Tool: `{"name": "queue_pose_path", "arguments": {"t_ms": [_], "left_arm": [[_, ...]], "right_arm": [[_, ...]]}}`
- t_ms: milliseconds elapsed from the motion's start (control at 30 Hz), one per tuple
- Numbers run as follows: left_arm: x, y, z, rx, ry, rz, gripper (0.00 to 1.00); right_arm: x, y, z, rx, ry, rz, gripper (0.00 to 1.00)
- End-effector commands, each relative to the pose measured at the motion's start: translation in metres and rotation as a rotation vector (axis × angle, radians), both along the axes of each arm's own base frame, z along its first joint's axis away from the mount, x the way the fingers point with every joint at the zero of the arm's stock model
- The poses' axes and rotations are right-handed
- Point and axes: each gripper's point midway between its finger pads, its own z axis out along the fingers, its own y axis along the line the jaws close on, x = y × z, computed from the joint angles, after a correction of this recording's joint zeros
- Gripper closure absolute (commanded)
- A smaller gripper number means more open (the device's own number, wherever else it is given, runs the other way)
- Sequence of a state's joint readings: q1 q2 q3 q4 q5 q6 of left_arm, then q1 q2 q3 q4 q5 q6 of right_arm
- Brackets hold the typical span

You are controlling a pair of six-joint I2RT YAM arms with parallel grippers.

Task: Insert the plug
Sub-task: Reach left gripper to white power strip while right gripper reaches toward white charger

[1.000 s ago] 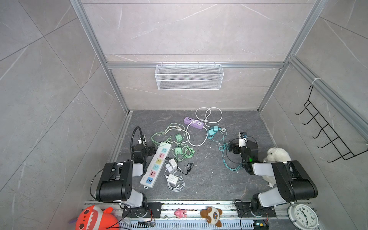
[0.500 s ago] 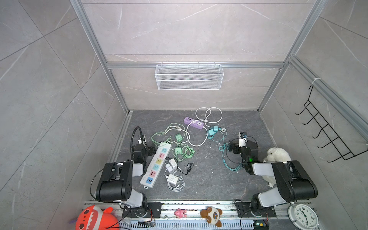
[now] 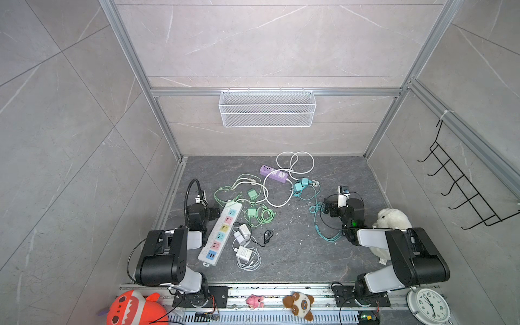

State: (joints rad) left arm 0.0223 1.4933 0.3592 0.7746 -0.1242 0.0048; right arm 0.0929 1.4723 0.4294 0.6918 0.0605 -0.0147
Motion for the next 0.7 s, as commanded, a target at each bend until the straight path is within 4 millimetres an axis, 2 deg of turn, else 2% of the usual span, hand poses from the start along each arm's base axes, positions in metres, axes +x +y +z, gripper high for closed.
{"name": "queue_pose_path", "arguments": {"t_ms": [0,133,200,267,400,533,667], "left_arm": [[0.011,0.001,0.034,-0.006,-0.018,0.002,0.00],[0.008,0.005,0.059,-0.065,0.036,0.061,0.00],[-0.003,0.005,0.069,-0.141,0.079,0.110,0.00],[-0.016,0.002,0.071,-0.210,0.148,0.138,0.00],[-0.034,-0.020,0.061,-0.335,0.302,0.092,0.00],[-0.052,-0.046,0.040,-0.440,0.470,0.034,0.00],[-0.067,-0.068,0.023,-0.384,0.604,-0.004,0.00]], "right_arm": [[0.006,-0.002,0.030,0.005,0.035,-0.027,0.01],[0.006,0.017,0.042,0.125,0.155,0.030,0.01],[0.004,0.030,0.042,0.193,0.255,0.059,0.01],[0.002,0.038,0.039,0.224,0.327,0.053,0.01],[-0.006,0.058,0.038,0.277,0.378,0.076,0.01],[-0.019,0.087,0.037,0.343,0.435,0.108,0.01],[-0.034,0.120,0.032,0.348,0.523,0.135,0.01]]}}
